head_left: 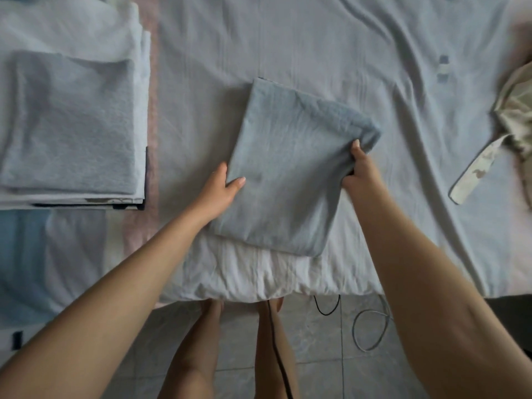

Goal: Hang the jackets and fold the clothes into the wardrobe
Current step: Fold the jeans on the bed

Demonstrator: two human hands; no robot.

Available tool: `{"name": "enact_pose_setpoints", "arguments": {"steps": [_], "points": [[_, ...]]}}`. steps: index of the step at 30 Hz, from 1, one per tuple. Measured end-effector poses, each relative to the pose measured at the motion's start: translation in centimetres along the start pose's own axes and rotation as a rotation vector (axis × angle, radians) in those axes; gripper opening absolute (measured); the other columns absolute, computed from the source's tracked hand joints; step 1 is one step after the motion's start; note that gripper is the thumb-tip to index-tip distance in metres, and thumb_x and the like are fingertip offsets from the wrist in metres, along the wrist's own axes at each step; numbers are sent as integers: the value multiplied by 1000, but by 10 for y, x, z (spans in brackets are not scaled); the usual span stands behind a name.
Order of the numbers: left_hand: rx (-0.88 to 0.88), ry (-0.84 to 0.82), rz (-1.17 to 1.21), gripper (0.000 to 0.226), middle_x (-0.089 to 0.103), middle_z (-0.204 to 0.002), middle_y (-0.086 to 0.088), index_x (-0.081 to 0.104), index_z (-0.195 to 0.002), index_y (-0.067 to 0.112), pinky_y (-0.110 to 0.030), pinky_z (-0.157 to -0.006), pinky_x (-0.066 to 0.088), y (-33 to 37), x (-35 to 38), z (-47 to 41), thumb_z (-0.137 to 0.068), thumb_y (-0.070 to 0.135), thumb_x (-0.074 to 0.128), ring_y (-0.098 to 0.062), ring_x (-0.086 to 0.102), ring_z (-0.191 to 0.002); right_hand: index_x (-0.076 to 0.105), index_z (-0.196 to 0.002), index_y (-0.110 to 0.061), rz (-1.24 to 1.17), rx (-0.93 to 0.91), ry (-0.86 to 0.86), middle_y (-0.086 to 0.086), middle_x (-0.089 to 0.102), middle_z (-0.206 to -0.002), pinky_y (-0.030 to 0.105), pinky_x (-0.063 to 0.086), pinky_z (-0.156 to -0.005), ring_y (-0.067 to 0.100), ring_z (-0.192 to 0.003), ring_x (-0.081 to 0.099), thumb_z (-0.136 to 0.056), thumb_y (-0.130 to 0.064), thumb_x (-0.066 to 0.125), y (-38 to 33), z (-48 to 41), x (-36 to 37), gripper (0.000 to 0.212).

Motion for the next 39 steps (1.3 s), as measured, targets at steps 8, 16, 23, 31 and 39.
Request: {"name": "enact_pose_setpoints", "arguments": {"steps": [8, 16, 23, 31, 39], "points": [[-200, 132, 182, 72, 60, -121, -17, 48, -122, 2, -37, -94, 47, 0, 1, 20, -66, 43, 69, -27, 59, -110, 62, -121, -4, 439, 85, -287, 11, 70, -111, 30, 58, -80, 20, -93, 69, -66, -36, 83, 47, 108, -9, 67], [75, 320, 178, 19, 60, -73, 16, 58, -79, 22, -17, -60, 44, 54, -86, 72, -65, 33, 64, 4, 57, -64, 62, -113, -14, 435, -236, -233, -2, 72, -100, 20, 56, -67, 10, -87, 70, -84, -18, 70, 30, 210, 41, 31], [294, 675, 274, 15, 65, -77, 20, 61, -85, 29, -11, -66, 45, 94, -251, 105, -75, 21, 69, 12, 57, -68, 62, -115, -4, 256, -353, -518, 3, 73, -101, 25, 55, -72, 15, -92, 70, -87, -11, 66, -15, 260, 196, 29], [-481, 885, -111, 54, 60, -122, -22, 54, -119, 3, -43, -86, 43, -67, -306, 77, -87, 45, 61, -37, 57, -111, 40, -127, -2, 1105, -275, -570, 16, 52, -131, 35, 44, -93, 34, -115, 55, -91, -25, 63, 122, 241, 328, 49], [-415, 872, -181, 71, 61, -117, -27, 57, -115, -4, -41, -87, 44, -90, -335, 64, -86, 60, 54, -41, 57, -111, 48, -124, -8, 941, -164, -577, 16, 60, -123, 43, 47, -97, 32, -111, 57, -85, -11, 68, 146, 216, 324, 45]]}}
Point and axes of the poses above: each hand's wrist, its own z-axis away from the middle knuckle, its own x-axis out of the palm, y = z × x, the point moved 7 cm from there along -z, towards the middle knuckle
